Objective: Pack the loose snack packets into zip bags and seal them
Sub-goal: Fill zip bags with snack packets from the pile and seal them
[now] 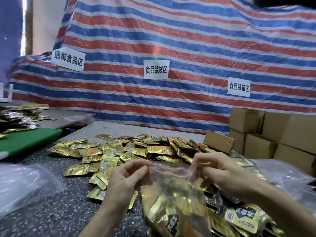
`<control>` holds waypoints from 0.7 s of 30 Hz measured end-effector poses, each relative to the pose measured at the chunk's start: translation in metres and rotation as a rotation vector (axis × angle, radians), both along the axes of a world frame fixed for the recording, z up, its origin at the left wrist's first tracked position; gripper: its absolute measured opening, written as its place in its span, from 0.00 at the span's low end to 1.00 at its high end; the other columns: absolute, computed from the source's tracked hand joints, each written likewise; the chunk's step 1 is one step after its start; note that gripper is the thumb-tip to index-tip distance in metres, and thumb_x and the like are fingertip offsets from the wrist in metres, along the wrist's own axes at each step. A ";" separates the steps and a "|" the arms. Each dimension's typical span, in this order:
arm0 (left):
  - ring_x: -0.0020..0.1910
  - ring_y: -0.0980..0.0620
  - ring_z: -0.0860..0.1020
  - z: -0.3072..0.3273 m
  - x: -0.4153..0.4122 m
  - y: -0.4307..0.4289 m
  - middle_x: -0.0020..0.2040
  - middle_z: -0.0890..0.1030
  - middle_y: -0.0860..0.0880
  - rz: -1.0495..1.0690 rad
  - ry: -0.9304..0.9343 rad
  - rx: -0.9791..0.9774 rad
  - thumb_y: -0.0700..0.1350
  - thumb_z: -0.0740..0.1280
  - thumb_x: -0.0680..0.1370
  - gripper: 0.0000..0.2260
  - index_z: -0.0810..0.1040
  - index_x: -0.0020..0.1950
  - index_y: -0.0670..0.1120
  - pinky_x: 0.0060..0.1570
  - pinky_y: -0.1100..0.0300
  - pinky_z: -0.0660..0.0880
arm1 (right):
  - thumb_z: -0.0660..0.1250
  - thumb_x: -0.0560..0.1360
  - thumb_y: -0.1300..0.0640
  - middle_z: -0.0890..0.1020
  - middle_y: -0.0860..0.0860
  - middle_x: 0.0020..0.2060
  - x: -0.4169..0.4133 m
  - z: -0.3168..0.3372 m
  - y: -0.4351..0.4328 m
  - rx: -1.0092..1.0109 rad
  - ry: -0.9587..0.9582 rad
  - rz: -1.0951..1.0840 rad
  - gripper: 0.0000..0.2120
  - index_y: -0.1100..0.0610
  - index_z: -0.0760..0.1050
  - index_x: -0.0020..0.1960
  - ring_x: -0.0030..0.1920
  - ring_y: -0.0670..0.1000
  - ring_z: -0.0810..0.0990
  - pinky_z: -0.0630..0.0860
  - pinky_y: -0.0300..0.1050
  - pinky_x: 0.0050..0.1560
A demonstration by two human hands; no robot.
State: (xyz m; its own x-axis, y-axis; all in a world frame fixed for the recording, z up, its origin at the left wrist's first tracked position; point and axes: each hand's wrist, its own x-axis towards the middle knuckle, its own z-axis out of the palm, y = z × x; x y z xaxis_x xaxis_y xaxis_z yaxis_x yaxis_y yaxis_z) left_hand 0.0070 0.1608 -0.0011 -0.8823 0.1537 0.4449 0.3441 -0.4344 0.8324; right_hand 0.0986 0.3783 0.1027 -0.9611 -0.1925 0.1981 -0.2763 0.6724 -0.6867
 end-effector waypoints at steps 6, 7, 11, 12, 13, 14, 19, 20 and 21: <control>0.39 0.50 0.84 0.016 0.006 -0.012 0.42 0.86 0.42 0.040 0.038 0.183 0.47 0.76 0.66 0.08 0.88 0.43 0.47 0.38 0.64 0.81 | 0.64 0.67 0.52 0.83 0.49 0.35 0.009 0.015 0.011 0.018 0.028 0.020 0.09 0.55 0.80 0.35 0.38 0.49 0.80 0.76 0.49 0.40; 0.40 0.50 0.85 0.018 0.007 -0.013 0.43 0.86 0.42 0.037 0.058 0.183 0.50 0.78 0.63 0.12 0.88 0.44 0.46 0.38 0.64 0.81 | 0.67 0.71 0.48 0.83 0.50 0.35 0.009 0.015 0.011 0.043 0.098 0.016 0.11 0.53 0.81 0.36 0.38 0.49 0.80 0.76 0.50 0.40; 0.38 0.49 0.85 0.019 0.007 -0.016 0.42 0.86 0.40 0.042 0.023 0.175 0.44 0.75 0.66 0.09 0.88 0.44 0.45 0.37 0.64 0.81 | 0.71 0.73 0.48 0.84 0.54 0.38 0.012 0.006 0.012 0.005 0.313 0.004 0.07 0.48 0.85 0.42 0.38 0.61 0.80 0.76 0.64 0.40; 0.38 0.49 0.85 0.019 0.006 -0.015 0.42 0.86 0.40 0.029 -0.004 0.168 0.42 0.73 0.67 0.08 0.87 0.44 0.45 0.37 0.64 0.81 | 0.71 0.71 0.49 0.85 0.55 0.38 0.013 0.004 0.012 -0.022 0.334 -0.011 0.05 0.48 0.85 0.43 0.38 0.59 0.81 0.77 0.63 0.41; 0.37 0.49 0.85 0.018 0.006 -0.014 0.42 0.86 0.40 0.012 -0.032 0.156 0.40 0.72 0.67 0.08 0.87 0.44 0.44 0.37 0.63 0.81 | 0.72 0.70 0.51 0.85 0.55 0.38 0.013 0.000 0.013 -0.057 0.349 -0.025 0.06 0.49 0.85 0.45 0.37 0.56 0.83 0.80 0.61 0.42; 0.37 0.49 0.84 0.017 0.005 -0.014 0.41 0.86 0.40 -0.007 -0.058 0.140 0.40 0.72 0.67 0.07 0.87 0.43 0.44 0.36 0.63 0.80 | 0.73 0.69 0.53 0.85 0.56 0.38 0.013 -0.003 0.013 -0.097 0.359 -0.041 0.09 0.50 0.85 0.49 0.38 0.55 0.84 0.81 0.58 0.43; 0.40 0.47 0.85 0.015 0.004 -0.011 0.41 0.86 0.39 -0.029 -0.055 0.010 0.41 0.71 0.68 0.05 0.86 0.41 0.43 0.39 0.61 0.81 | 0.73 0.67 0.51 0.86 0.53 0.40 0.013 -0.010 0.016 -0.101 0.432 -0.114 0.15 0.48 0.83 0.54 0.40 0.51 0.85 0.82 0.48 0.45; 0.40 0.47 0.85 0.015 0.004 -0.011 0.41 0.86 0.41 -0.006 -0.028 -0.016 0.42 0.71 0.69 0.05 0.86 0.41 0.44 0.40 0.62 0.81 | 0.73 0.68 0.52 0.86 0.52 0.40 0.013 -0.010 0.016 -0.092 0.458 -0.123 0.14 0.48 0.83 0.53 0.41 0.50 0.85 0.82 0.47 0.46; 0.40 0.48 0.85 0.016 0.004 -0.011 0.41 0.86 0.42 0.028 0.008 -0.042 0.43 0.71 0.69 0.05 0.86 0.41 0.44 0.39 0.63 0.80 | 0.73 0.68 0.54 0.86 0.52 0.41 0.013 -0.009 0.016 -0.088 0.479 -0.127 0.14 0.48 0.83 0.53 0.42 0.50 0.85 0.82 0.46 0.47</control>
